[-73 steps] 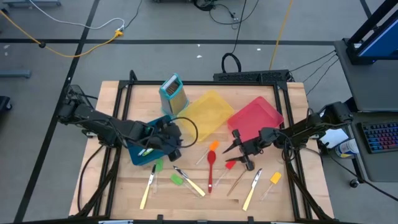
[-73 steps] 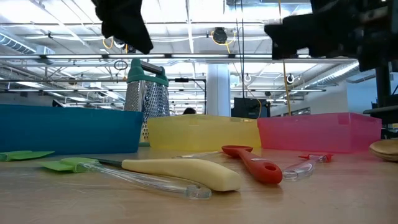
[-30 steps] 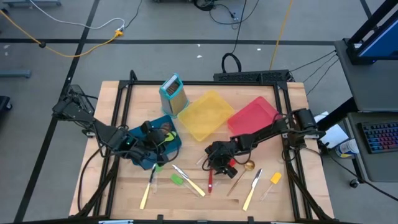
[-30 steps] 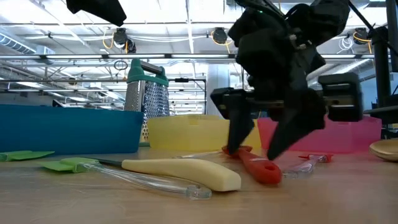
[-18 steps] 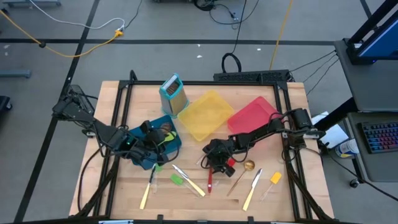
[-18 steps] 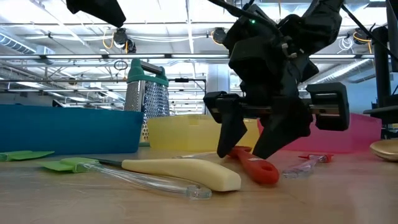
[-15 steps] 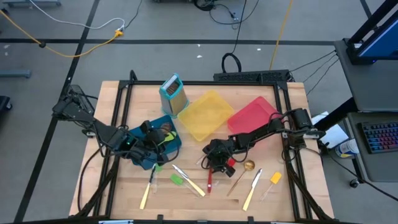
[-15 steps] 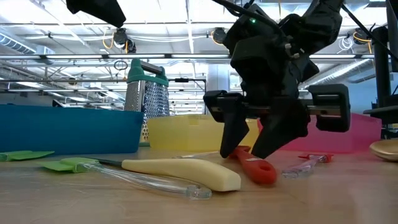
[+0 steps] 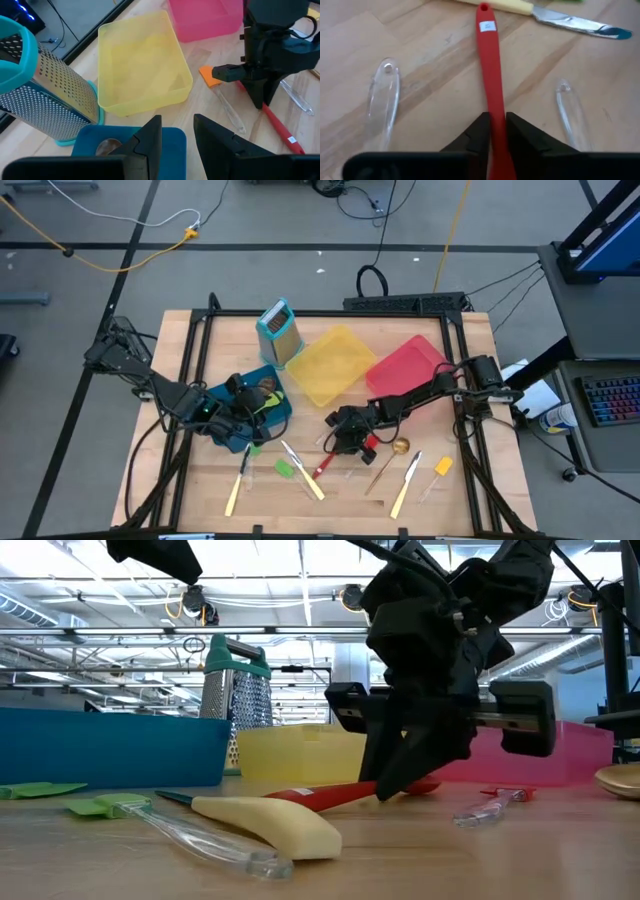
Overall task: Pick & Place Kitchen Items
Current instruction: Put the red serving spoon into the blue bin
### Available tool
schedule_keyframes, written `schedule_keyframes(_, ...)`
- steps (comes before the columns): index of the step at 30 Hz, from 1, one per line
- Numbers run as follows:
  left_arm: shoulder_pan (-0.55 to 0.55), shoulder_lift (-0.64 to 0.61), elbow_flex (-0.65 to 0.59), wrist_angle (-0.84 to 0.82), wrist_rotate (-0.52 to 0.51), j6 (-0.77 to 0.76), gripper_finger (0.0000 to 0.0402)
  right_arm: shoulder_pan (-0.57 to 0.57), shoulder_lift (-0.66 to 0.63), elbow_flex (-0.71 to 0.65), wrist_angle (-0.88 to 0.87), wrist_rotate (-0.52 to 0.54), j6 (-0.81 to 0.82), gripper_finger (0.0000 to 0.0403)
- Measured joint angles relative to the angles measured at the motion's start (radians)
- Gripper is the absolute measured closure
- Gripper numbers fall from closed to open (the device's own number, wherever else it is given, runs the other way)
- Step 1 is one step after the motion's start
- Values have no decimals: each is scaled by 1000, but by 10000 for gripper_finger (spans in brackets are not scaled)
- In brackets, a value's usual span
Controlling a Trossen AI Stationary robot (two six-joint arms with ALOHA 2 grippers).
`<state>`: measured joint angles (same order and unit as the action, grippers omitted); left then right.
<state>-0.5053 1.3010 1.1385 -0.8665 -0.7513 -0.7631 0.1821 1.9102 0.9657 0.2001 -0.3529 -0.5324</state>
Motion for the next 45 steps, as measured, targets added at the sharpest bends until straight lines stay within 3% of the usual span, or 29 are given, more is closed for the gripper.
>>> schedule_keyframes(5,0,0,0,0,0,0,282,0,0,0,3,-10,0,295)
schedule_keyframes(8,0,0,0,0,0,0,282,-6,0,0,-4,-15,0,290)
schedule_keyframes(16,0,0,0,0,-1,-2,282,-12,0,0,-9,-20,-10,379)
schedule_keyframes(23,0,9,0,0,-15,-5,282,-22,-3,-2,9,-12,-9,374)
schedule_keyframes(31,2,70,-1,4,-45,-42,282,-24,-69,-2,5,126,-24,376)
schedule_keyframes(40,47,180,-1,32,-48,-45,282,-26,-154,-2,20,383,-24,369)
schedule_keyframes(45,102,234,-1,153,-1,100,282,-45,-154,-2,52,405,94,368)
